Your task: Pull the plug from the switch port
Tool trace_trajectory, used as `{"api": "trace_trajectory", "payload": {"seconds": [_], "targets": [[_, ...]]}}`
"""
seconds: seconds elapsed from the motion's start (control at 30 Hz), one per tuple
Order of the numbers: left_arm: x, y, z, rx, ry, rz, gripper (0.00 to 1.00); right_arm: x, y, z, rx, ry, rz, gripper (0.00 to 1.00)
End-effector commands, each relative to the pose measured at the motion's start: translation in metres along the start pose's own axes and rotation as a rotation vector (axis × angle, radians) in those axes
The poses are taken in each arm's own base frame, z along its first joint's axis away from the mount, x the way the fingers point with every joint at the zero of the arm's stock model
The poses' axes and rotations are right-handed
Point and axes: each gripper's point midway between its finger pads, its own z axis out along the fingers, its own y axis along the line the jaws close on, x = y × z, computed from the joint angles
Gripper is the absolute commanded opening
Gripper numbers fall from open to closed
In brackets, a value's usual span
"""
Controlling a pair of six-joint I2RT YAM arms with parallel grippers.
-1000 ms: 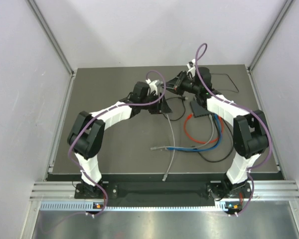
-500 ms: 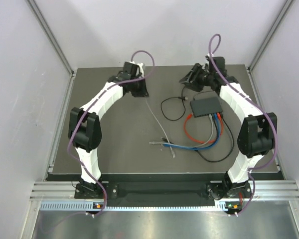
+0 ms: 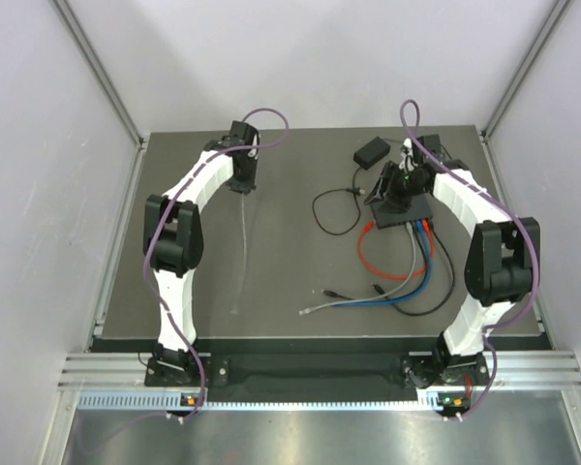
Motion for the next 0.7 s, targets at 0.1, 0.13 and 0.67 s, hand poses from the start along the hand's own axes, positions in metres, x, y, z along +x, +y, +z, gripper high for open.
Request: {"api": "trace_trajectory", "payload": {"seconds": [0.1, 0.13, 0.67], "targets": [[-0.023, 0.008, 0.03, -0.026, -0.047, 0.036, 0.0, -0.023, -0.011, -0.027, 0.045, -0.082, -0.043, 0.49], [-0.028, 0.009, 0.035, -0.025, -0.064, 0.015, 0.0, -0.029, -0.018, -0.03, 0.065, -0.098, -0.032, 0.49], [-0.046, -0.041, 0.006, 0.272, -0.071, -0.278, 0.62, -0.058, -0.135, -0.053, 0.232, -0.231, 0.118, 0.51]]}}
